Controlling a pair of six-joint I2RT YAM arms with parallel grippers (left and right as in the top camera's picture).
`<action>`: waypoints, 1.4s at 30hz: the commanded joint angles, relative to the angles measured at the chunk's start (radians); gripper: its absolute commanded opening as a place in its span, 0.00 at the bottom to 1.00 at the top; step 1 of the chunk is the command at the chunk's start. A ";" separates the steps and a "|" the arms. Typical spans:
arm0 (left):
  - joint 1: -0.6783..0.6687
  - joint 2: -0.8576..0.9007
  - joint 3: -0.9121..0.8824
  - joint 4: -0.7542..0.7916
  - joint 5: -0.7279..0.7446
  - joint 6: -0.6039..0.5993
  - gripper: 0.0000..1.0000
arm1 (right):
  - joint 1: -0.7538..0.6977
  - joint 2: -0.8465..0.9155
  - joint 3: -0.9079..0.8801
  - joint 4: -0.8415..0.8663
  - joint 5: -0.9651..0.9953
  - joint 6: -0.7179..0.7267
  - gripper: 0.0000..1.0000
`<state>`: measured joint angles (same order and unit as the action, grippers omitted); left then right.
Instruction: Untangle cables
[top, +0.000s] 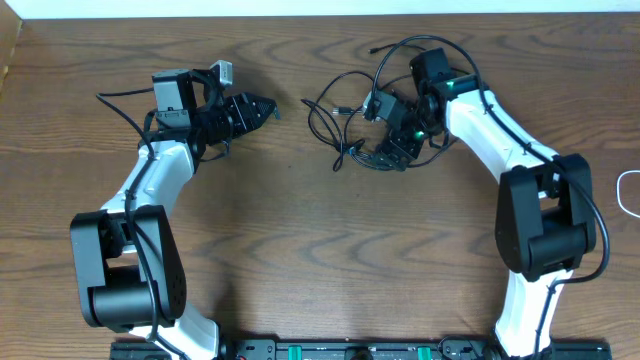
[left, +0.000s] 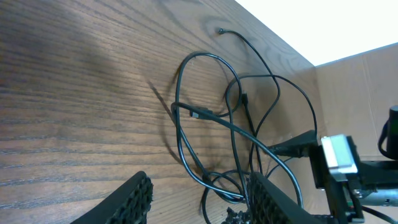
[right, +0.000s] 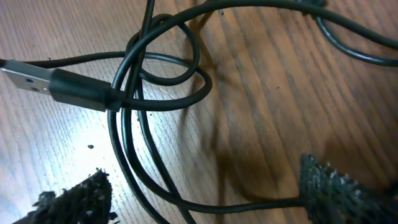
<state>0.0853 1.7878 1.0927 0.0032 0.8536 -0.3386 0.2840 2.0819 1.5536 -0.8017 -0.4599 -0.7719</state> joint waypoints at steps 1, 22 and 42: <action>0.006 -0.024 0.011 -0.002 -0.010 0.022 0.50 | 0.014 0.030 0.002 -0.002 -0.027 -0.027 0.90; 0.006 -0.024 0.011 -0.003 -0.010 0.021 0.50 | 0.050 0.035 0.006 -0.003 -0.021 -0.009 0.05; 0.006 -0.024 0.011 -0.056 -0.009 0.020 0.50 | -0.003 -0.294 0.434 0.122 0.031 0.326 0.01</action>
<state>0.0853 1.7878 1.0927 -0.0418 0.8497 -0.3382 0.3042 1.8206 1.9274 -0.7139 -0.4191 -0.6010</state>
